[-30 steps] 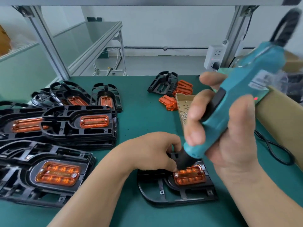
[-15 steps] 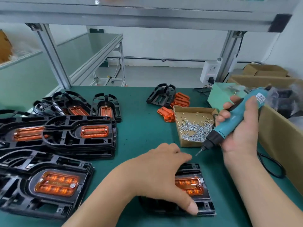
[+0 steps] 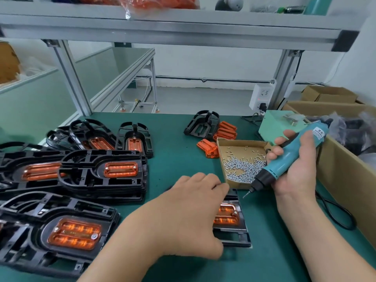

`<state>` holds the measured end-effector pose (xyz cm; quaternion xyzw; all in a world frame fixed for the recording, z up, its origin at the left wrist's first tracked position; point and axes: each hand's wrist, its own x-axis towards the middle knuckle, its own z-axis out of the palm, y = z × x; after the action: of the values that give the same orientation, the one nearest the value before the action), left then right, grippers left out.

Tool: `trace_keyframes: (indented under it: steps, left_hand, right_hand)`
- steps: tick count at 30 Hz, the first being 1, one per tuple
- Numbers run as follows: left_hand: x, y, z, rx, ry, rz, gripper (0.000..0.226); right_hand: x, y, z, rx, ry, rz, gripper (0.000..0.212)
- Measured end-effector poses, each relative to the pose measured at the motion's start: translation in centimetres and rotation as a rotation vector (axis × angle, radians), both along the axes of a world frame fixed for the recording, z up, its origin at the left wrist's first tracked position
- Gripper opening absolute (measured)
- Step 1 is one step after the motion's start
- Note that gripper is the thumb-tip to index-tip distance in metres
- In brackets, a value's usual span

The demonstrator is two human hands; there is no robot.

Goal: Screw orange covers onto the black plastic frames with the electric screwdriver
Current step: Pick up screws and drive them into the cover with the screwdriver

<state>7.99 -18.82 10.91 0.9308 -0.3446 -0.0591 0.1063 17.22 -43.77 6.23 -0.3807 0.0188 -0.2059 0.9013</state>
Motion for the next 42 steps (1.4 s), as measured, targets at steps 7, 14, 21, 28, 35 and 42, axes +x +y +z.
trace_keyframes:
  steps: [7,14,21,28,35,42]
  left_hand:
    - [0.2,6.1,3.9,-0.013,-0.053,0.167,0.1]
    - [2.5,13.9,6.2,0.131,0.015,0.39,0.113]
    - [4.2,16.6,5.7,0.229,0.158,0.49,0.111]
    - [5.2,18.2,4.1,0.3,0.167,0.47,0.115]
    - [5.8,18.7,3.1,0.286,0.156,0.461,0.119]
    - [6.1,19.2,2.8,0.236,0.156,0.459,0.115]
  right_hand:
    - [-0.3,-0.3,0.5,0.02,0.021,-0.08,0.031]
    - [-0.4,0.6,0.3,-0.048,0.043,-0.04,0.029]
    - [-0.4,0.6,0.4,-0.057,0.05,-0.027,0.028]
    - [-0.3,0.4,0.3,-0.054,0.053,-0.024,0.028]
    - [-0.2,0.4,0.3,-0.051,0.052,-0.028,0.029]
    - [-0.4,0.4,0.3,-0.052,0.046,-0.027,0.029]
